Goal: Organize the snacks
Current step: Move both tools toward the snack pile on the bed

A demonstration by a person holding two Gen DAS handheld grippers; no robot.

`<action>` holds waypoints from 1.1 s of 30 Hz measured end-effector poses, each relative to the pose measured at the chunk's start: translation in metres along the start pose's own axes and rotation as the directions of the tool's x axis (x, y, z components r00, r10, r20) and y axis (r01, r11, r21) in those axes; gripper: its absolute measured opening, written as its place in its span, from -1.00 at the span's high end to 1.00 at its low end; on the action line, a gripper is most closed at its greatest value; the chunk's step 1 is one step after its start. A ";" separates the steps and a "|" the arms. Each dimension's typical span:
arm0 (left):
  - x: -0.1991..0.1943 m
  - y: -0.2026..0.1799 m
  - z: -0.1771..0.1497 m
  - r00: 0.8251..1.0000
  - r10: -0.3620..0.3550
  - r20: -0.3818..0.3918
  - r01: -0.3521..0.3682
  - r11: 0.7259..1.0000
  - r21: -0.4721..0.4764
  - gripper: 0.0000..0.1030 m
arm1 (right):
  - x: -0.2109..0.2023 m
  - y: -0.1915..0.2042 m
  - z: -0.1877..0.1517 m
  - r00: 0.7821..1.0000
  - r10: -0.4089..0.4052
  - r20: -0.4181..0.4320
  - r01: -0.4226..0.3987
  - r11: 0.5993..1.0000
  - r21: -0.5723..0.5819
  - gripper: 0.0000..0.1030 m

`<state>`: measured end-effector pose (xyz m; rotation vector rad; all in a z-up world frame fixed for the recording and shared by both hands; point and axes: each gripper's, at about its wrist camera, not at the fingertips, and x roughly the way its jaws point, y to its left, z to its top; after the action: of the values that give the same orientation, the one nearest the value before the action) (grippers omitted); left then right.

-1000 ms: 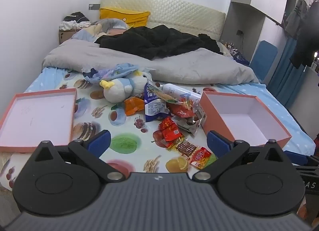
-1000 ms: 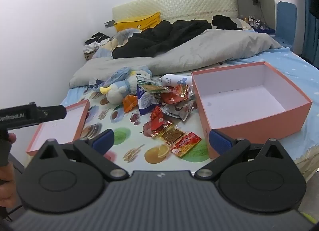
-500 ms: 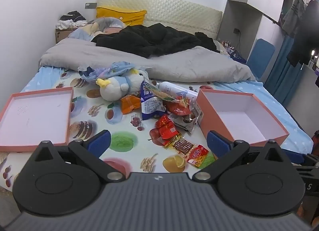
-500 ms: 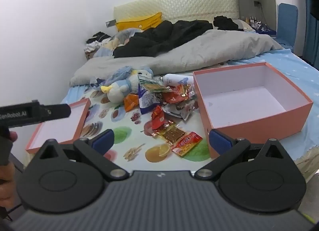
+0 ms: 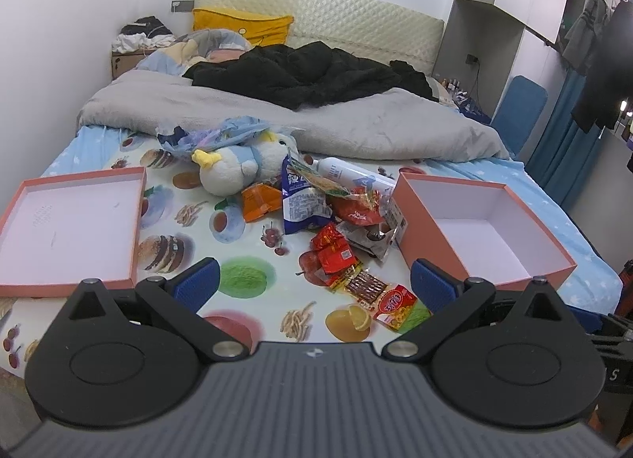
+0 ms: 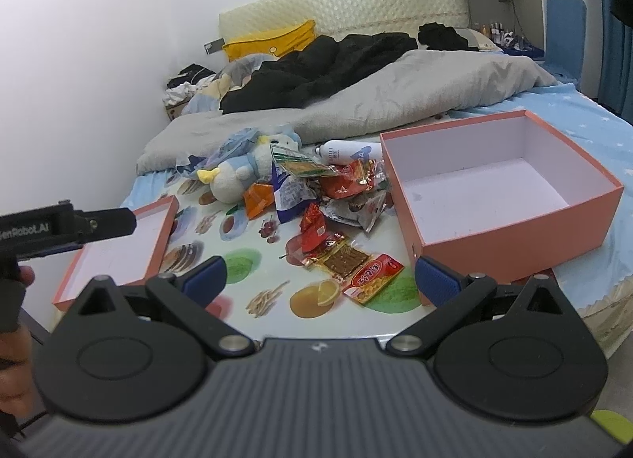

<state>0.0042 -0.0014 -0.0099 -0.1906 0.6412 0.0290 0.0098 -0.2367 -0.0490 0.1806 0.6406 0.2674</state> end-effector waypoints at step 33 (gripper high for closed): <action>0.072 0.015 0.017 0.986 -0.100 -0.131 0.109 0.992 0.060 -1.00 | 0.038 -0.007 -0.011 0.989 -0.113 -0.096 0.122 0.988 0.095 -1.00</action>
<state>0.0706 0.0146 -0.0415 -0.1622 0.7578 -0.1063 0.0336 -0.2309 -0.0808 0.2275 0.7522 0.1300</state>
